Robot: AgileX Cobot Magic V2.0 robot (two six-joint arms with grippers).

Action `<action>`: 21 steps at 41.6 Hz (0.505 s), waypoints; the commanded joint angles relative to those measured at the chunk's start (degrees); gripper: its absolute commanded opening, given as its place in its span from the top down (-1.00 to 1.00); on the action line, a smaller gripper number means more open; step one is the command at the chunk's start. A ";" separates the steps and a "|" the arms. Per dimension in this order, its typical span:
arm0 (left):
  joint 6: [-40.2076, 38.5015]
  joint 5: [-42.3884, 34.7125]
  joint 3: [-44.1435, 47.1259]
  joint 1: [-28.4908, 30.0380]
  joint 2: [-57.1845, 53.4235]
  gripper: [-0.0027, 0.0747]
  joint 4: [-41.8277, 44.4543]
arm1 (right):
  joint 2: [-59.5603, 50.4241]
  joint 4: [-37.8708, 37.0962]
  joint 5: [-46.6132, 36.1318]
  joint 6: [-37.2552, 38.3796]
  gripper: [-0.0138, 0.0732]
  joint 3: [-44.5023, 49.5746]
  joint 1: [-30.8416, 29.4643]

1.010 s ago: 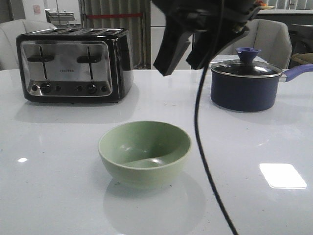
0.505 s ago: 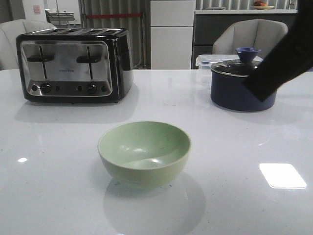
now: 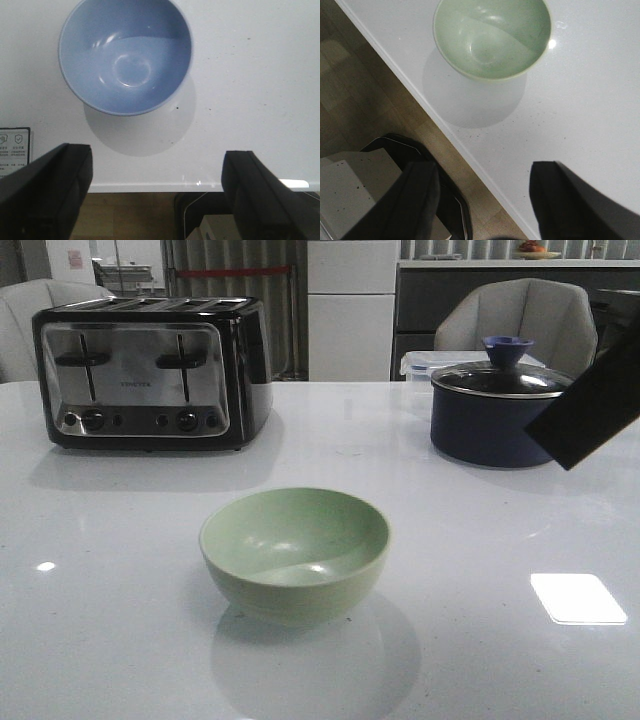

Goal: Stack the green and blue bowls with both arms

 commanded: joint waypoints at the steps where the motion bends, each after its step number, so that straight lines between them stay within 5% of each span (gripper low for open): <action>1: -0.96 -2.66 -4.52 3.55 4.98 -0.63 0.05 | -1.01 0.27 -2.71 -0.46 -0.47 -1.50 0.18; 21: 9.43 -10.74 -12.58 18.10 29.04 -0.63 -11.51 | -1.01 0.27 -2.71 -0.46 -0.47 -1.50 0.18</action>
